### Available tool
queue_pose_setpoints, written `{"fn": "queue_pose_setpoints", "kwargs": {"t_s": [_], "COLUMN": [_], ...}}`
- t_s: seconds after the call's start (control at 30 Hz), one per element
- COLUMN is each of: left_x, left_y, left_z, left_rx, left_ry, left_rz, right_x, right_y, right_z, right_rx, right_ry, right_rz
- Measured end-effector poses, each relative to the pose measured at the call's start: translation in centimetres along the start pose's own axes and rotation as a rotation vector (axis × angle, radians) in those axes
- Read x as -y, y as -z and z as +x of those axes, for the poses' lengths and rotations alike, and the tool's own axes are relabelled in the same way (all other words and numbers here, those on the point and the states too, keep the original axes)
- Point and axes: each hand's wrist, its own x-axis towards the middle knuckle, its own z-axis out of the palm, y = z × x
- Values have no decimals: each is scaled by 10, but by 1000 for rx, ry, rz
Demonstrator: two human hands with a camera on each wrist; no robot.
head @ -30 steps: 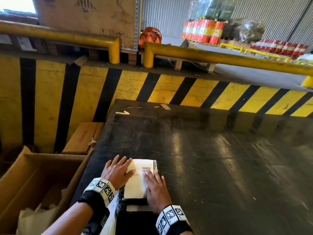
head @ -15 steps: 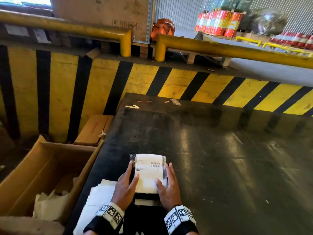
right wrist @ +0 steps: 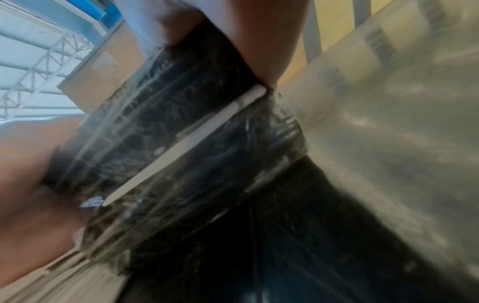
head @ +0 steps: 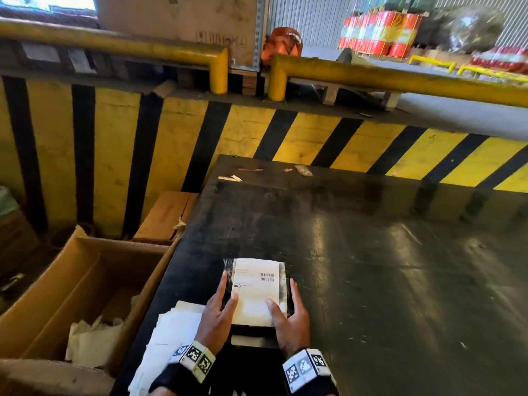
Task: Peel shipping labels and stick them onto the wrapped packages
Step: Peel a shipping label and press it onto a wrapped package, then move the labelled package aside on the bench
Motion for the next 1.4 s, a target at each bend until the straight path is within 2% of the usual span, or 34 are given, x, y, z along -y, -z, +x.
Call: {"fn": "queue_pose_setpoints", "kwargs": {"t_s": [0.1,0.23,0.43,0.63,0.8,0.93,1.1,1.27,1.4], "left_x": [5,-14,-37,-51,-45,-30,-12,2,4], "left_y": [4,6,-3,-48,-100,-149,-192,-219,-233], "left_z": [-4,-32,-82,-130,-169,-201,-242,-270,-281], "left_rx": [-20,-53,-55,13,119,200,230,194,194], "left_ry": [-15,-35,-164,-315,-346,-271,-156,-109,-117], "left_rz": [-1,-21,75,169,231,253,307,343,312], "right_x": [7,21,37,37,12,-24,-56,-84,-99], "right_y": [2,8,42,103,164,210,251,273,278], "right_z": [-7,-27,-79,-140,-182,-205,-231,-239,-238], "right_rx": [-25,-59,-99,-229,-283,-323,-270,-186,-140], "right_ry": [53,173,261,285,229,165,102,59,85], "right_rz": [-32,-18,-7,-35,-59,-75,-108,-158,-247]}}
